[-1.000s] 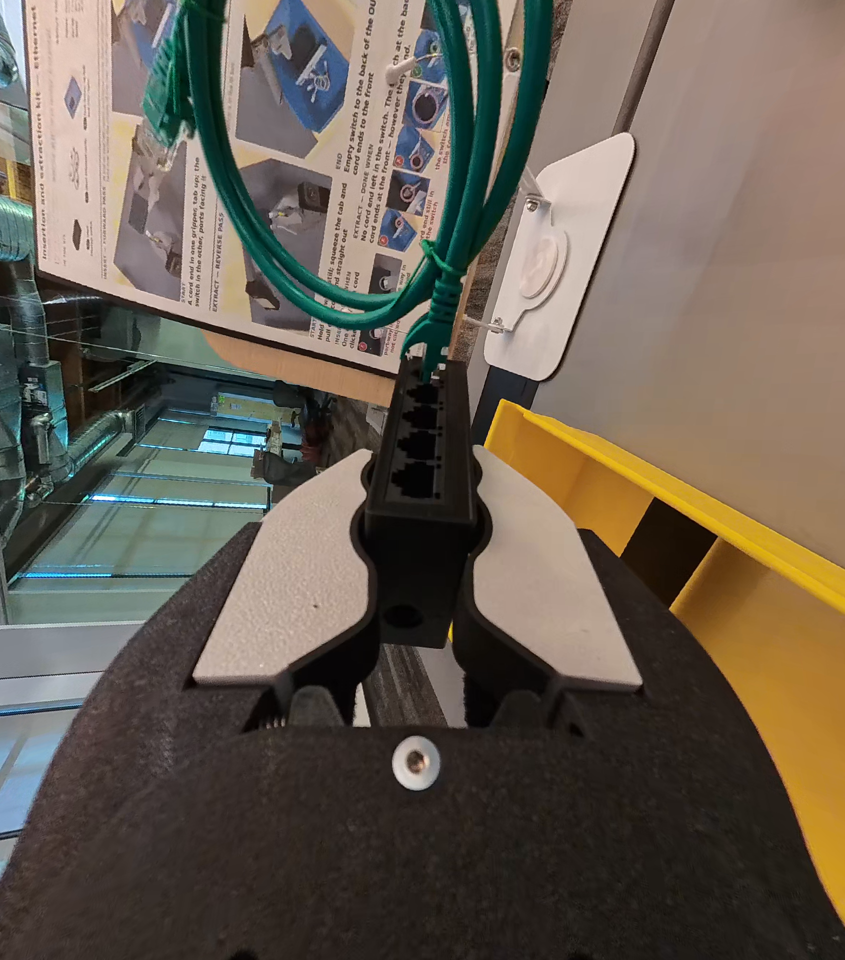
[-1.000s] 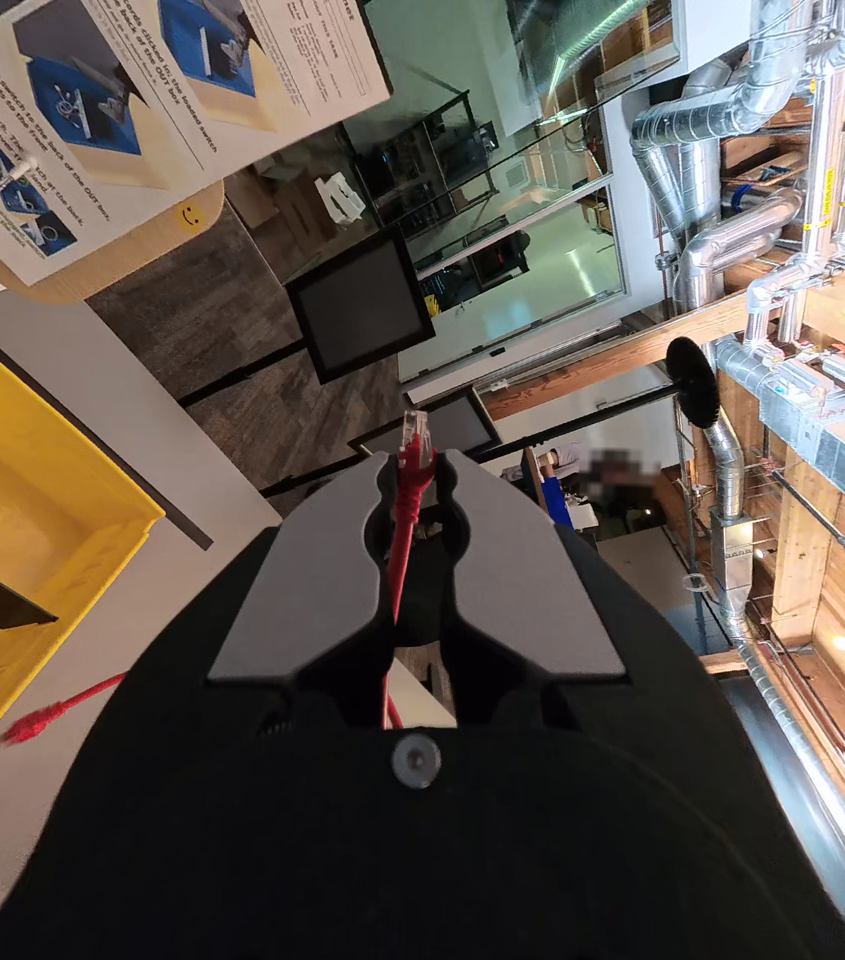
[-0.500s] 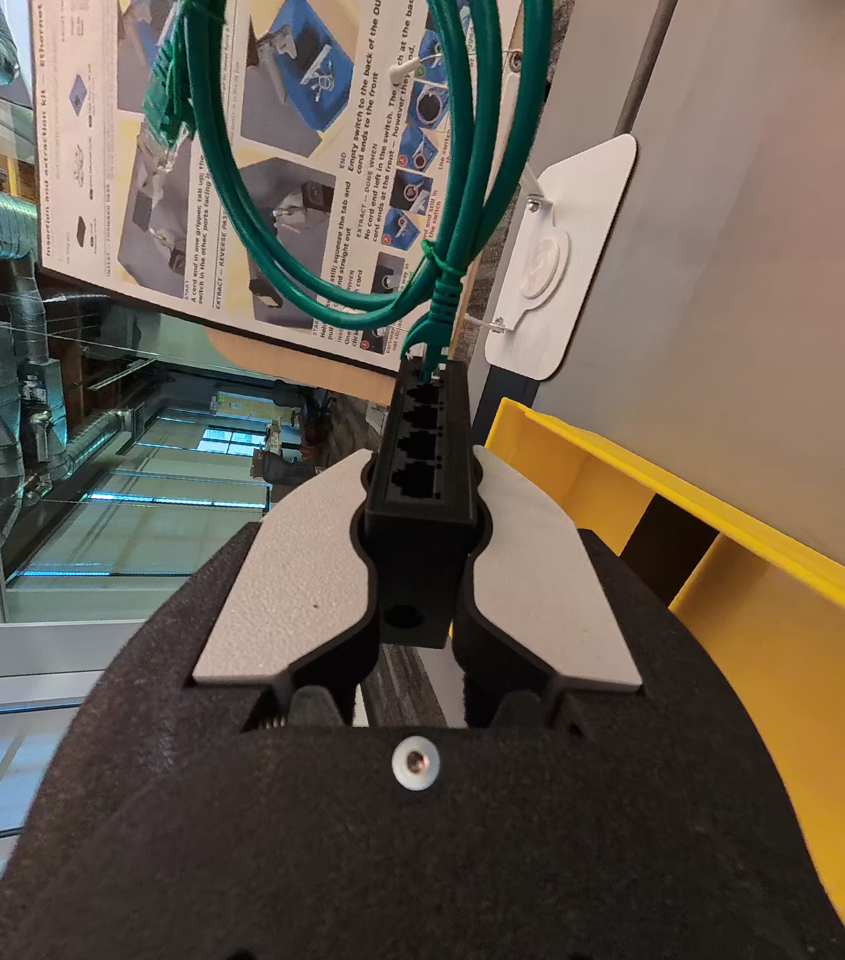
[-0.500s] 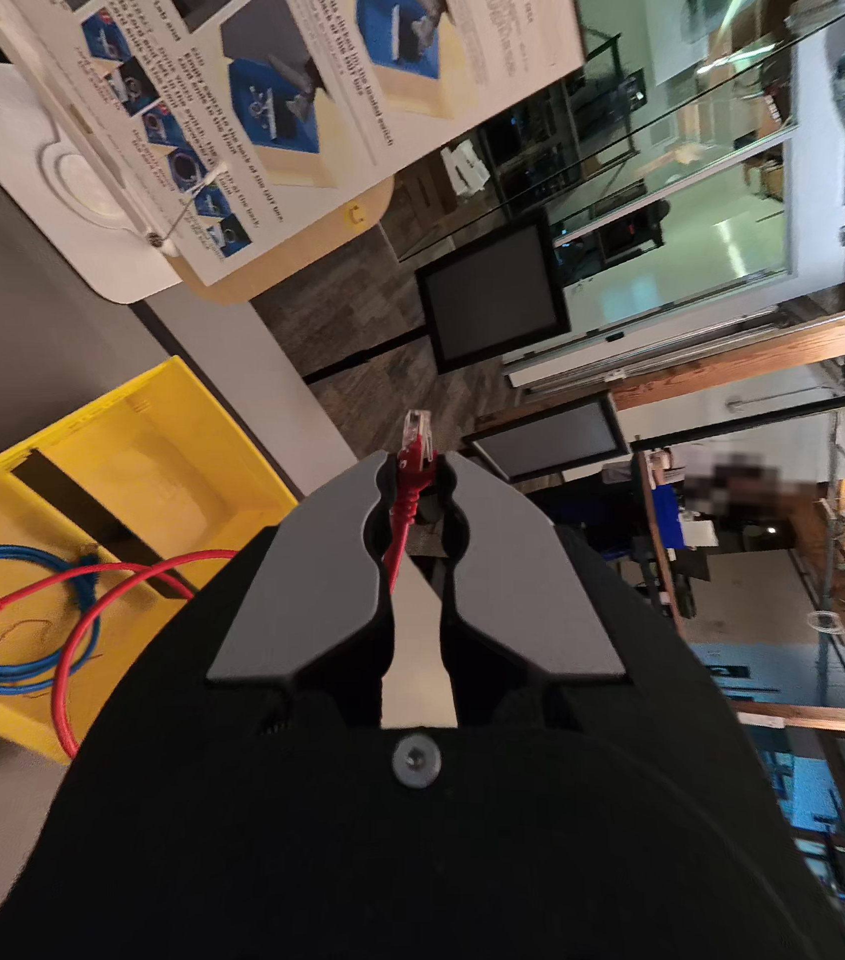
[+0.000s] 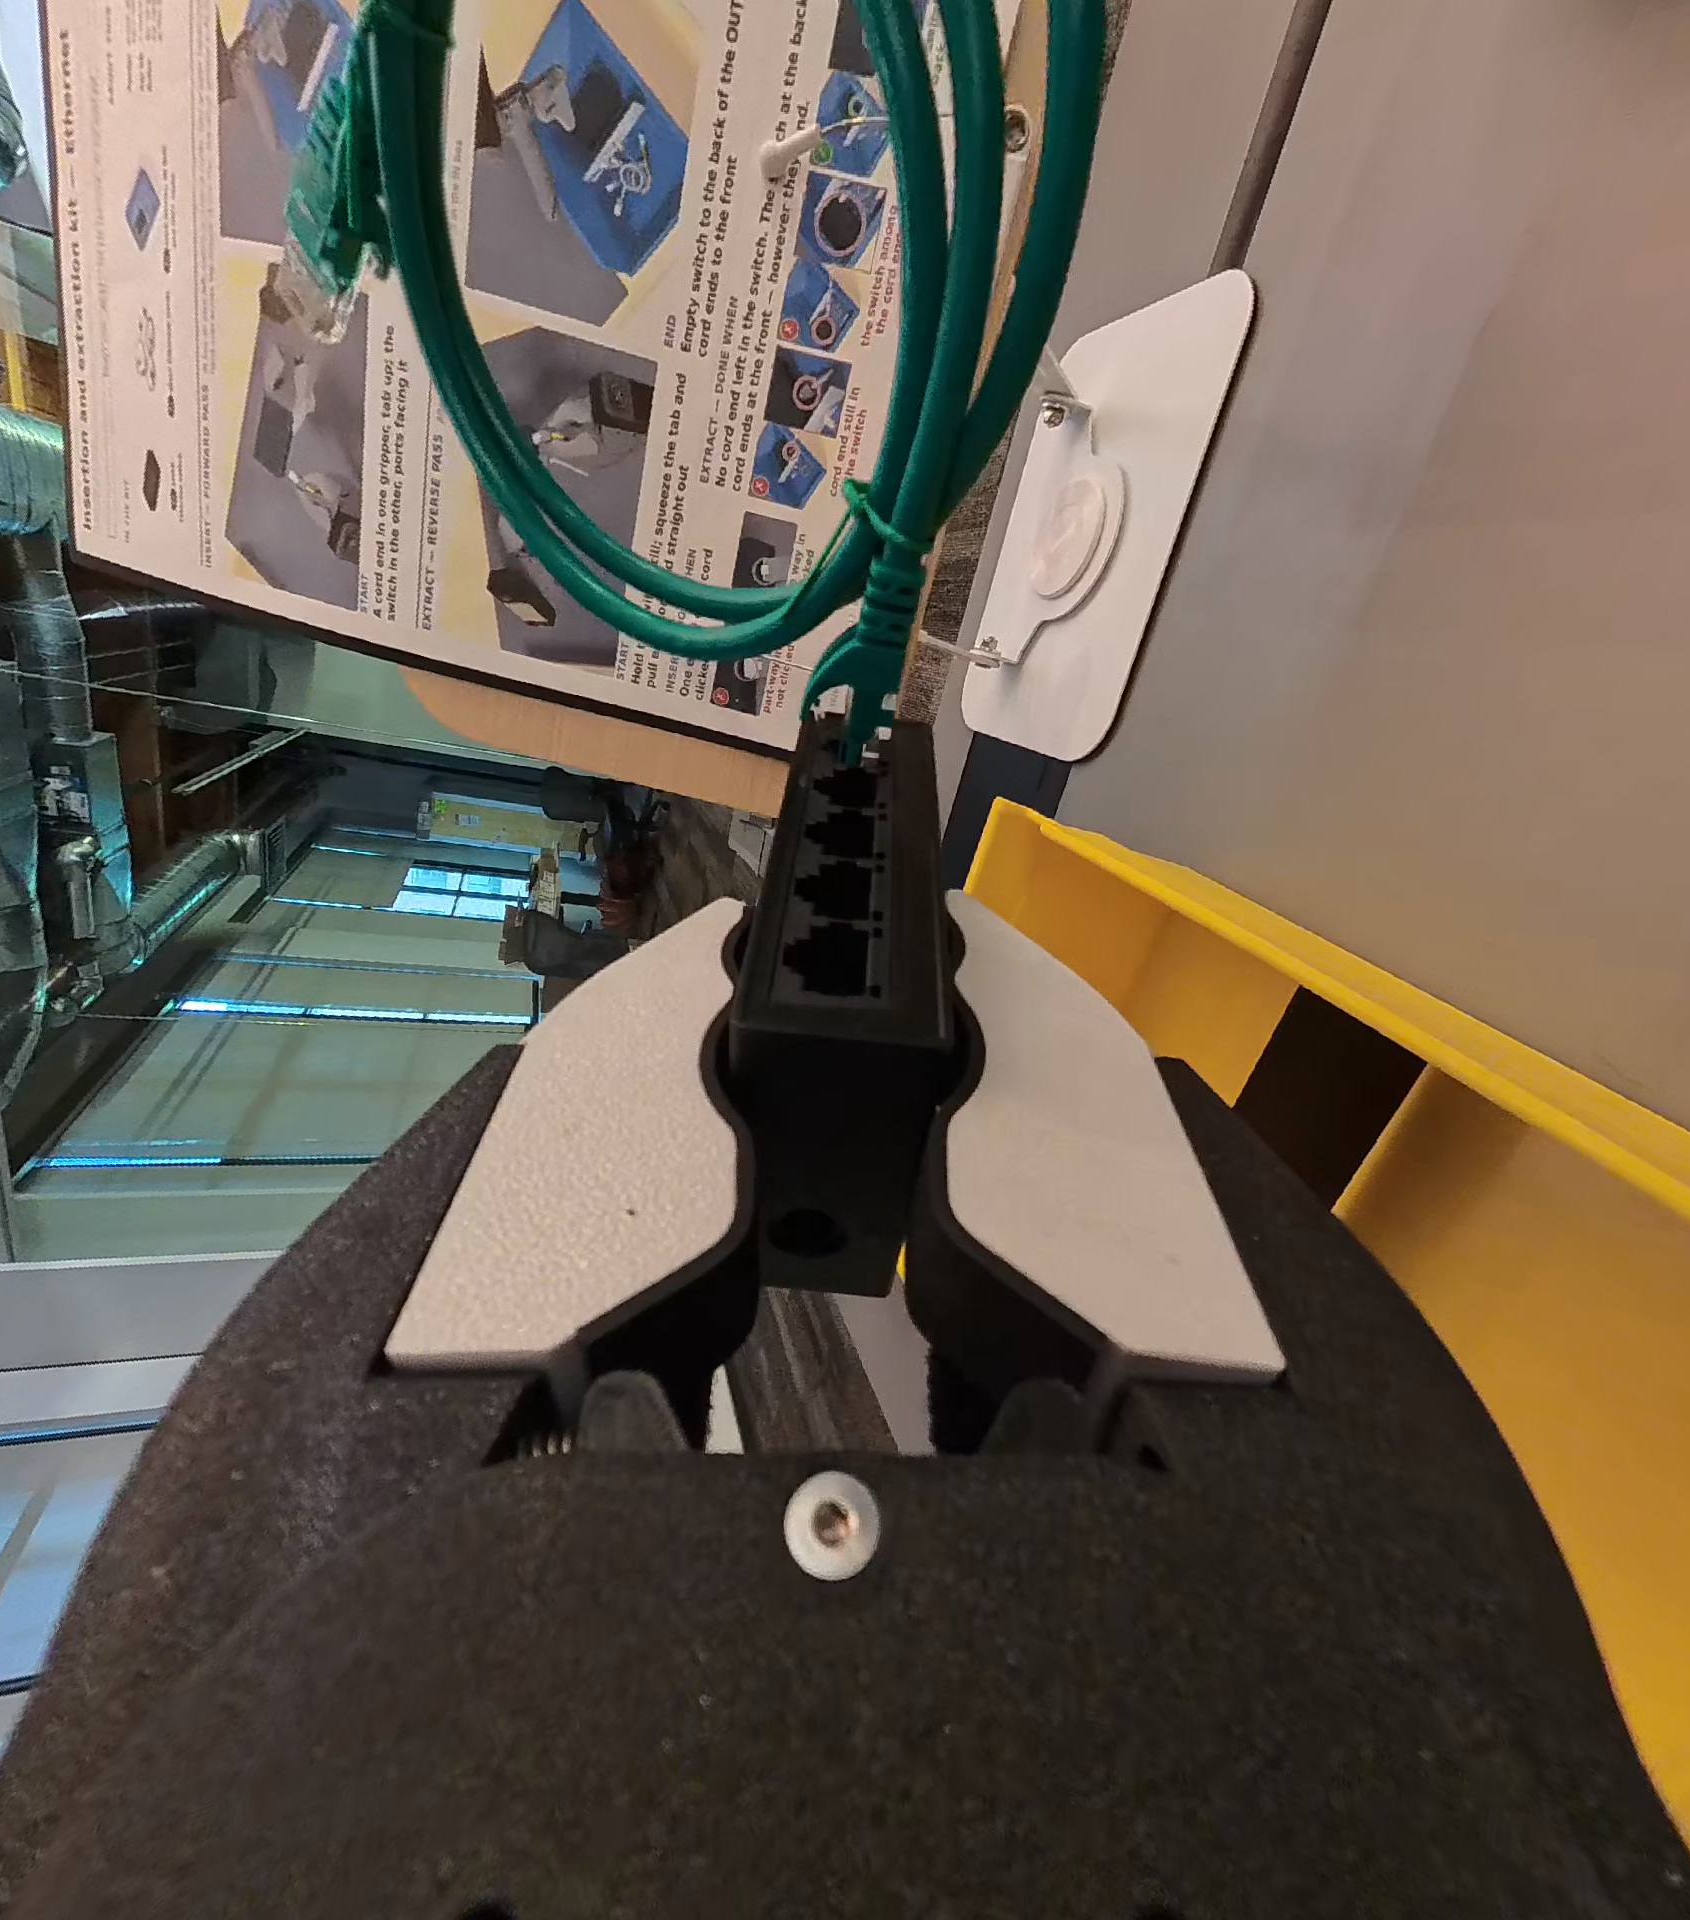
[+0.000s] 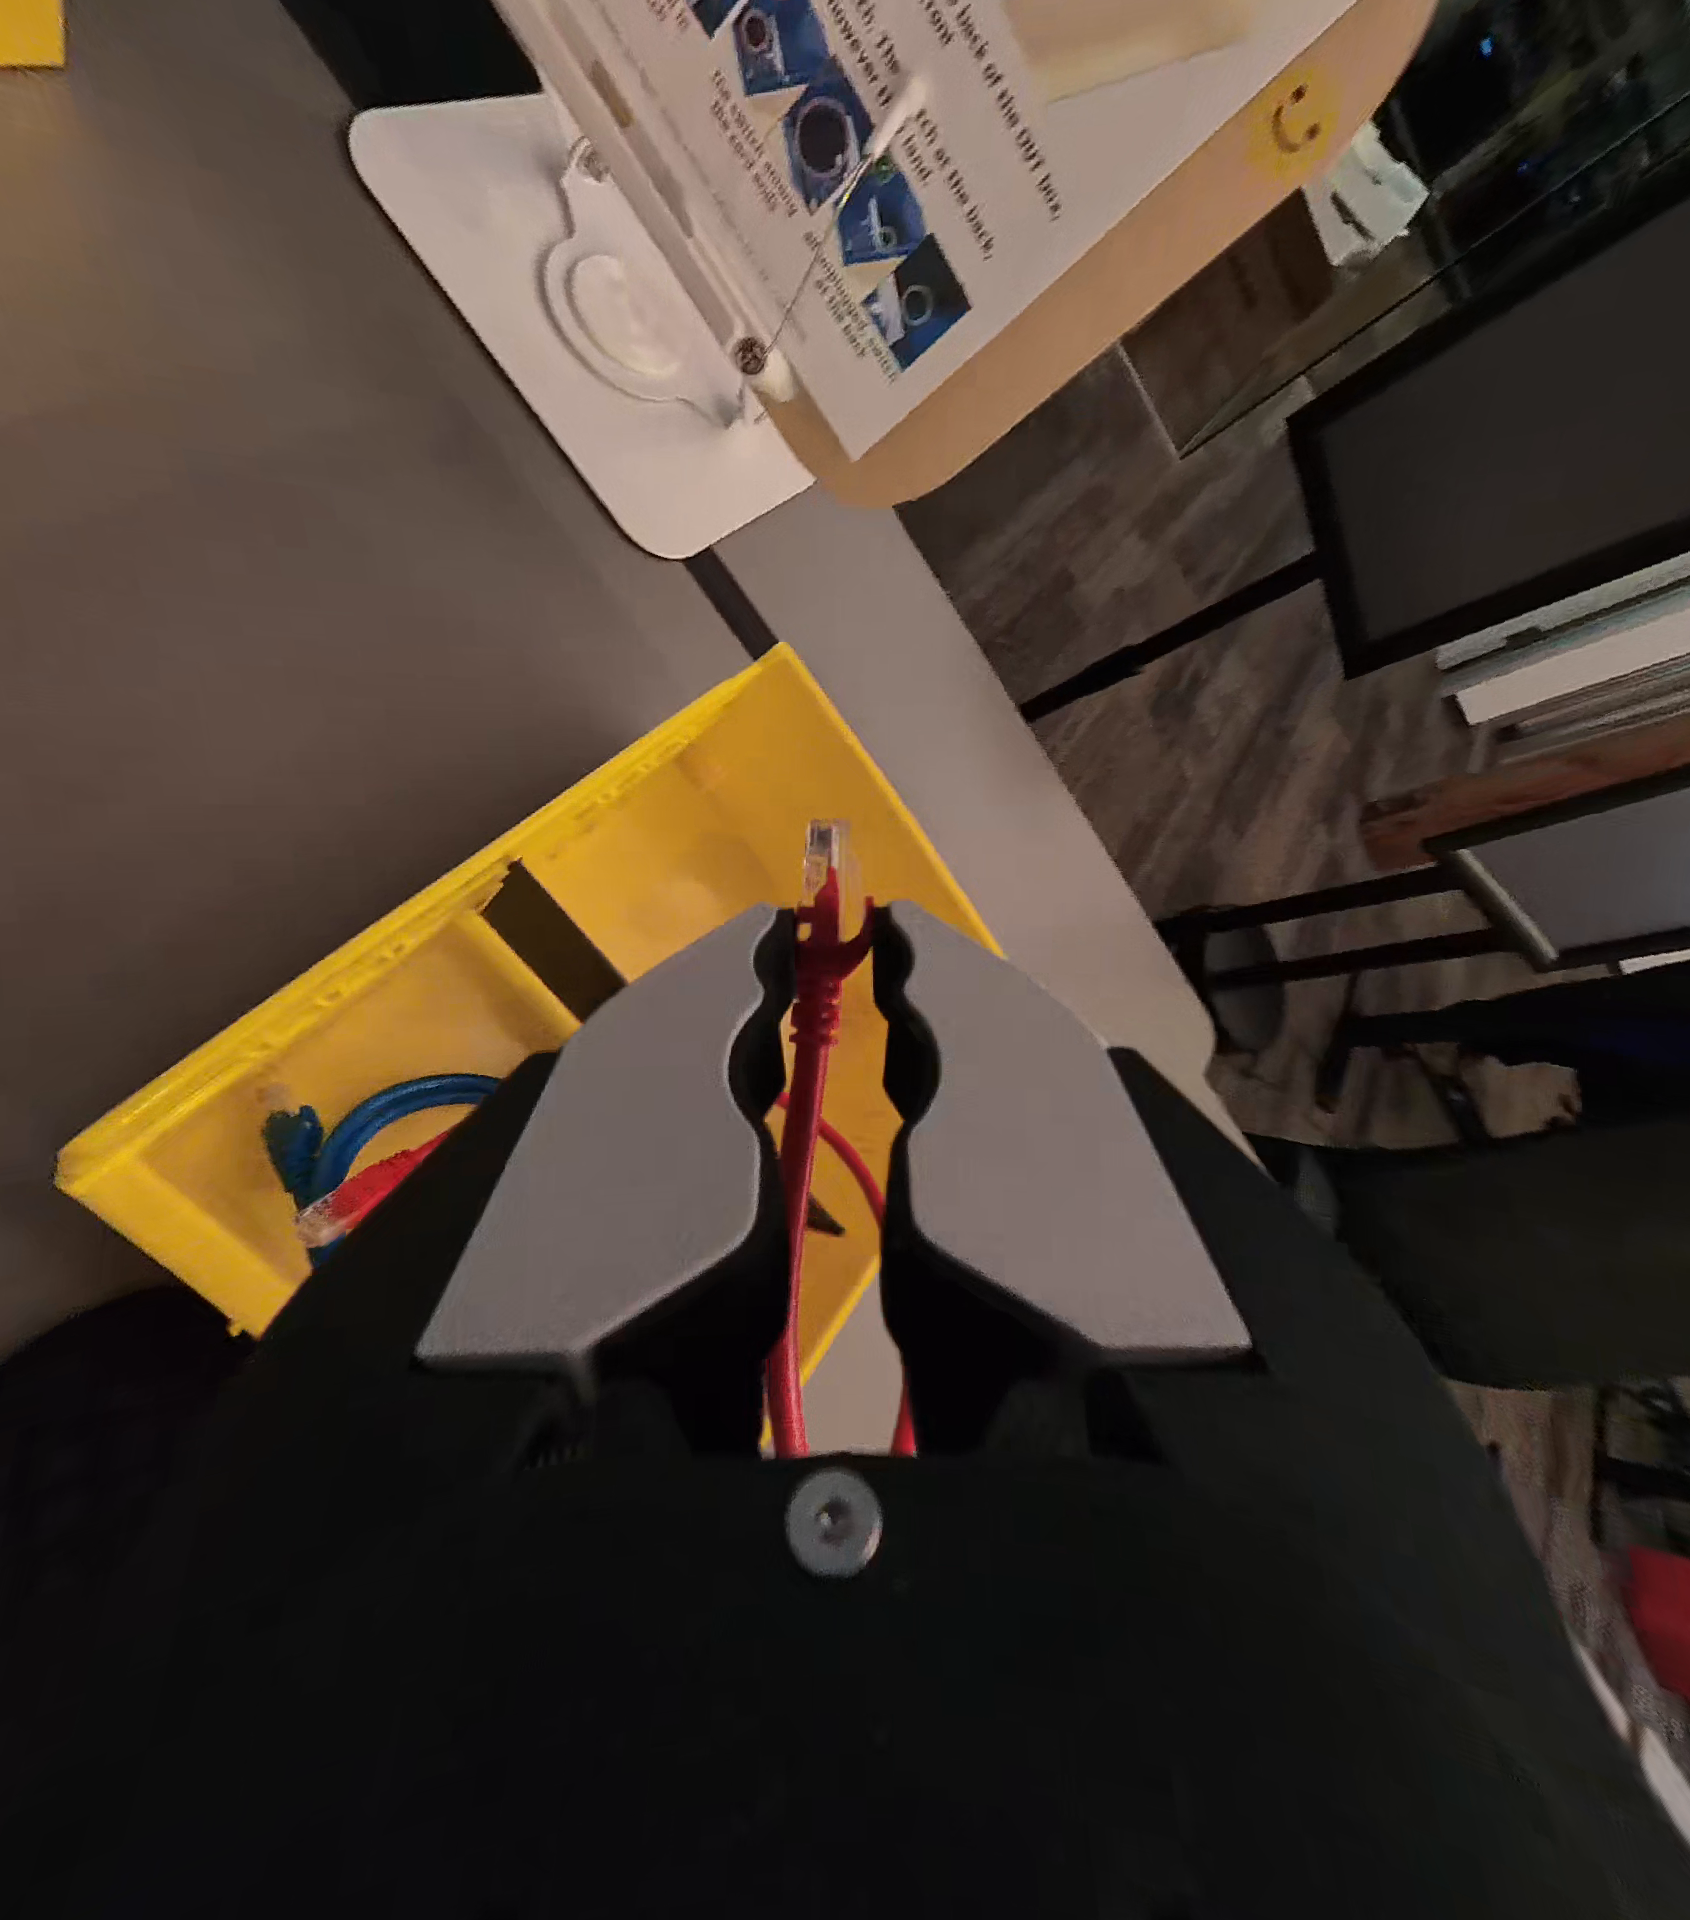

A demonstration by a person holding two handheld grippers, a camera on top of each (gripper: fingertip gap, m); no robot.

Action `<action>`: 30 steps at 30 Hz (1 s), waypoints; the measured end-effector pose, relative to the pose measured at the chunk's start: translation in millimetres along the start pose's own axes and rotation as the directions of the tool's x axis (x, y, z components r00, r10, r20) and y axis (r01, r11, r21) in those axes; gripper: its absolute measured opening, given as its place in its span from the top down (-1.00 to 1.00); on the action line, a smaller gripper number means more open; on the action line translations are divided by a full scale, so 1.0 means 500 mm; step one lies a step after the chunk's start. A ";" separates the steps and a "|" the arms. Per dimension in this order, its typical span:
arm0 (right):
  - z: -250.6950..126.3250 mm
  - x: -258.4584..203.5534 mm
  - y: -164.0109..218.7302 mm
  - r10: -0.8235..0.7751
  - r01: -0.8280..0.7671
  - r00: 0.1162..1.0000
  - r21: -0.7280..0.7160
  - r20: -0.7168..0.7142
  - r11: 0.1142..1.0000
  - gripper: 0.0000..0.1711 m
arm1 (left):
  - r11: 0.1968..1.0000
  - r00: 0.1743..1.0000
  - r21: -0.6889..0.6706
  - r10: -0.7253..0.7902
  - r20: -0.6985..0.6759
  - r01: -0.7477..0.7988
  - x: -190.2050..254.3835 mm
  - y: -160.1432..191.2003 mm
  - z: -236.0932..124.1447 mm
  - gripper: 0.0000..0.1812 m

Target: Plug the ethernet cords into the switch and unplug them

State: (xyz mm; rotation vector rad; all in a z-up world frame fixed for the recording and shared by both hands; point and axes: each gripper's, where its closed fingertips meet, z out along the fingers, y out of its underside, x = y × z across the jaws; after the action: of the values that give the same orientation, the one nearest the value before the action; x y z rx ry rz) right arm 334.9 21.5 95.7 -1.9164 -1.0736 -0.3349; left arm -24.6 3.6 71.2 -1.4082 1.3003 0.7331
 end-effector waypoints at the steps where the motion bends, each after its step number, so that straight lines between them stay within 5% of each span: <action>1: 0.009 -0.009 0.011 0.010 -0.010 1.000 -0.002 0.012 1.000 0.82 | 1.000 1.000 -0.001 0.002 0.001 -0.002 0.000 0.000 0.000 0.67; 14: 0.087 -0.195 0.154 0.263 -0.235 0.877 -0.118 0.402 0.965 0.82 | 1.000 1.000 -0.004 0.014 -0.011 -0.014 0.008 -0.003 0.005 0.67; 25: 0.173 -0.318 0.254 0.227 -0.125 0.871 -0.251 0.436 0.960 0.82 | 1.000 1.000 -0.003 0.021 -0.014 -0.021 0.011 -0.006 0.004 0.67; 30: 0.177 -0.318 0.218 0.210 -0.159 0.872 -0.150 0.443 0.976 0.78 | 1.000 1.000 -0.003 0.022 -0.016 -0.022 0.012 -0.006 0.003 0.67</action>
State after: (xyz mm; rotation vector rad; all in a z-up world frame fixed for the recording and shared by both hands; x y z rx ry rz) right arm 311.5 -19.9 -111.0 -2.2418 -1.1718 0.1856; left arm -20.3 2.9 66.2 -1.4071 1.3294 0.7408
